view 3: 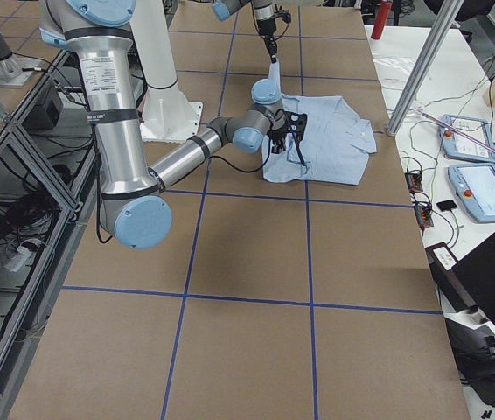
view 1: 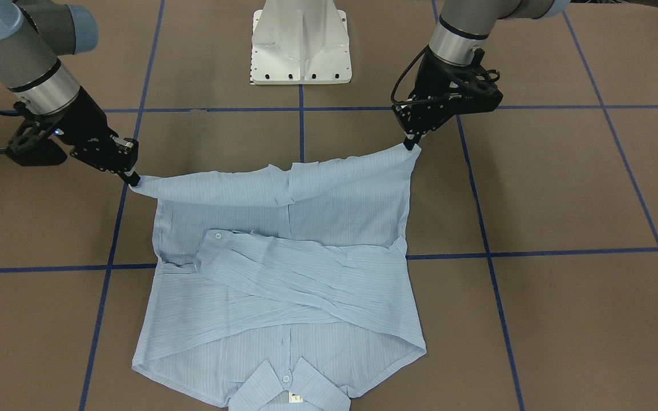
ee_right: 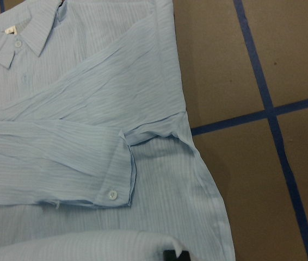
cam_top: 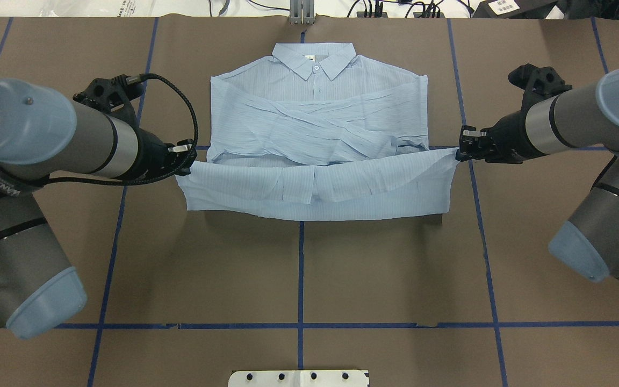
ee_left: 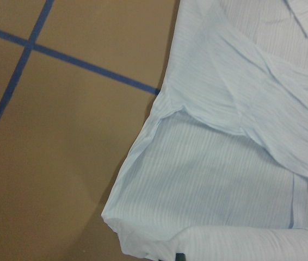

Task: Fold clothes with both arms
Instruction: 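Carry both hem corners up over the shirt toward the collar with both grippers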

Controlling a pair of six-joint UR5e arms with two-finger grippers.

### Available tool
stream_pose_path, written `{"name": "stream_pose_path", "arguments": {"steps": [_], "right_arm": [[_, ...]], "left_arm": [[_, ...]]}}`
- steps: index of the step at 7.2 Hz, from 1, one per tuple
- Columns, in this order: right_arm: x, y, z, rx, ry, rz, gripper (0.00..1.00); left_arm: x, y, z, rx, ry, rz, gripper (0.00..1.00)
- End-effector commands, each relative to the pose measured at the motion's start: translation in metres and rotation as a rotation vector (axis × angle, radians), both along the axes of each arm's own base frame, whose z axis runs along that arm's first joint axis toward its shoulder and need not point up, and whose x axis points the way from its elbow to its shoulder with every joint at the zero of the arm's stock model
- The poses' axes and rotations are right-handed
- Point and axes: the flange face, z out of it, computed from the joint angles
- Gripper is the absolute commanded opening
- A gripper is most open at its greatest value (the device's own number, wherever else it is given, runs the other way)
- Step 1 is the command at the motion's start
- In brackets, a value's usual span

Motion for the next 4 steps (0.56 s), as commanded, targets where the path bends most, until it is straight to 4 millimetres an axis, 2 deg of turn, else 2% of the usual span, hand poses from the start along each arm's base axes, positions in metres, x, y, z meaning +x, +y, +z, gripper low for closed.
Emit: {"name": "stream_pose_path", "arguments": {"steps": [1,2,3,4], "right_arm": [[0.022,-0.039,-0.018,-0.002,-0.032,0.042,0.00],[0.032,-0.057,-0.021,-0.008,-0.039,0.060,0.00],[0.044,-0.075,-0.019,-0.020,-0.038,0.083,0.00],[0.044,-0.101,-0.036,-0.016,-0.048,0.104,0.00]], "left_arm": [[-0.002,-0.031,-0.015,0.013,0.011,-0.040,0.00],[0.004,-0.052,-0.005,0.013,0.013,-0.061,0.00],[0.014,-0.074,0.014,0.022,0.021,-0.075,0.00],[0.010,-0.106,0.019,0.040,0.042,-0.114,0.00]]}}
